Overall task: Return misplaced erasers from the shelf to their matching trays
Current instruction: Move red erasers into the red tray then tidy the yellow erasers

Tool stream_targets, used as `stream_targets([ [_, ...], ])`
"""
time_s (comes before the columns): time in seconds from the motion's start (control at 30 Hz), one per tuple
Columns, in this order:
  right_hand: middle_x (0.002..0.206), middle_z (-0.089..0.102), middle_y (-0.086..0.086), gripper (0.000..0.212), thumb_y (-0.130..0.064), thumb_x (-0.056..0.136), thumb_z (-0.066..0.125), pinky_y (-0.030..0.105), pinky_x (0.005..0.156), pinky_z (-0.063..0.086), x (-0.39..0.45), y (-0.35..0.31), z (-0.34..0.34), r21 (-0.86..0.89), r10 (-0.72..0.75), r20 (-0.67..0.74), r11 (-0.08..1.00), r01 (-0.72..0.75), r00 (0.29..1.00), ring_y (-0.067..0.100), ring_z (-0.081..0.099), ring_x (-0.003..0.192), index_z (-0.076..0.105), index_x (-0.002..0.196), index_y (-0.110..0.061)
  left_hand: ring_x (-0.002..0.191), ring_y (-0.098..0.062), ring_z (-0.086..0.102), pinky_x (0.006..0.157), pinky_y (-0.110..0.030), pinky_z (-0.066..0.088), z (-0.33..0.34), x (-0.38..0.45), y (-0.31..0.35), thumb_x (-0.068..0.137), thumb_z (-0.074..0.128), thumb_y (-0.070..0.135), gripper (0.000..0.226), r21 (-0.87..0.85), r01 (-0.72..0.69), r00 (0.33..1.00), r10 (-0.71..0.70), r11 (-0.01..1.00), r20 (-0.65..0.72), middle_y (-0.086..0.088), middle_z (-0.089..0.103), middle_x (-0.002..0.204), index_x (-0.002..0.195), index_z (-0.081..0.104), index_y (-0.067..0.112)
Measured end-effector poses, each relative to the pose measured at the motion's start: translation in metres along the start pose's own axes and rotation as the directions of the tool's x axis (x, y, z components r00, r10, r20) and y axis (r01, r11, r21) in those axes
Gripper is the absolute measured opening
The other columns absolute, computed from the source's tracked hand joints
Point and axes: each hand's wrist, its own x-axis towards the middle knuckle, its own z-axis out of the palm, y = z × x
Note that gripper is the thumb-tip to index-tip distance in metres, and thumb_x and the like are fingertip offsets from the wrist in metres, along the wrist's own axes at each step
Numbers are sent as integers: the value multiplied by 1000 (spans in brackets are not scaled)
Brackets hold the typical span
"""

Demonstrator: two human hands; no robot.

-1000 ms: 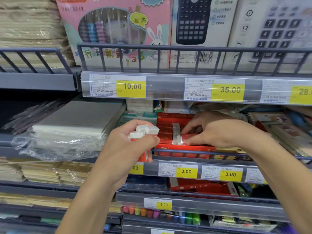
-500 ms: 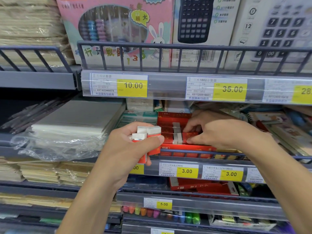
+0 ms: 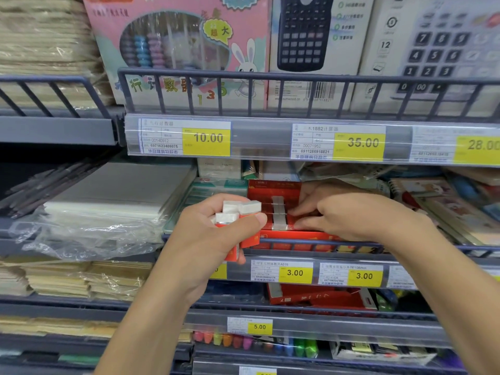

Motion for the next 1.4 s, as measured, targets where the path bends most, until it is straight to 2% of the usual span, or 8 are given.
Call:
stream_targets([
  [0.13, 103, 64, -23, 26, -50, 93, 62, 9, 78, 43, -15, -13, -6, 211, 90, -192, 976, -48, 977, -2, 58, 93, 68, 118, -45, 65, -16, 68, 51, -24, 49, 2, -2, 2, 68, 95, 34, 31, 7, 3, 999, -3, 1000, 41, -1, 75, 76, 94, 80, 26],
  [0.27, 104, 72, -2, 28, -19, 96, 66, 21, 75, 53, -28, -41, -7, 689, -55, -240, 694, 210, 969, 14, 68, 79, 71, 123, -27, 52, -11, 62, 47, -21, 47, 5, -4, 7, 67, 89, 34, 31, 21, 7, 995, -9, 1000, 97, -2, 74, 72, 93, 80, 20],
  [0.4, 97, 71, 8, 23, -18, 95, 67, 46, 77, 58, -22, -54, -4, 725, -58, -224, 657, 207, 973, 34, 66, 83, 74, 117, -19, 54, -10, 62, 48, -20, 47, 6, -5, 7, 72, 91, 23, 21, 64, 4, 987, -15, 998, 159, -4, 71, 71, 90, 80, 19],
  [0.7, 92, 74, 7, 13, -13, 96, 66, 35, 76, 60, -23, -48, 2, 795, 43, -292, 567, 217, 955, 23, 72, 72, 72, 107, -13, 55, -17, 56, 50, -24, 48, -2, -6, 2, 64, 94, 34, 32, -48, -35, 999, 37, 998, 29, -4, 70, 75, 87, 79, 16],
  [0.87, 113, 69, -1, 25, -3, 89, 73, 44, 83, 58, -29, -48, 2, 651, -78, -357, 694, 308, 931, 23, 68, 103, 72, 112, -13, 57, -14, 58, 48, -23, 47, -3, -5, 2, 64, 91, 35, 31, -83, -31, 998, 34, 996, 44, -6, 70, 73, 83, 78, 14],
  [1.03, 100, 72, 1, 20, -16, 87, 78, 46, 76, 57, -32, -43, -2, 630, -15, -348, 736, 246, 937, 22, 68, 85, 76, 106, -22, 64, -14, 63, 48, -23, 48, -1, -3, 0, 76, 85, 28, 14, -116, -4, 1000, 5, 993, 14, -8, 71, 74, 84, 80, 18],
  [1.23, 82, 73, -19, 11, -47, 82, 76, 13, 60, 46, -29, -28, -8, 454, 159, -287, 891, -12, 945, 3, 65, 68, 75, 93, -46, 61, -16, 65, 46, -23, 47, -9, -2, 0, 75, 75, 21, 16, -104, -5, 998, -1, 995, -56, -7, 72, 71, 90, 82, 21],
  [1.4, 93, 62, -46, 7, -47, 82, 76, -4, 72, 35, -19, -25, -4, 321, 151, -192, 944, -83, 970, -24, 56, 89, 76, 89, -49, 69, -19, 68, 46, -24, 48, -12, -2, 3, 74, 76, 22, 16, -104, -9, 998, 1, 995, -70, -8, 74, 74, 89, 82, 25],
])
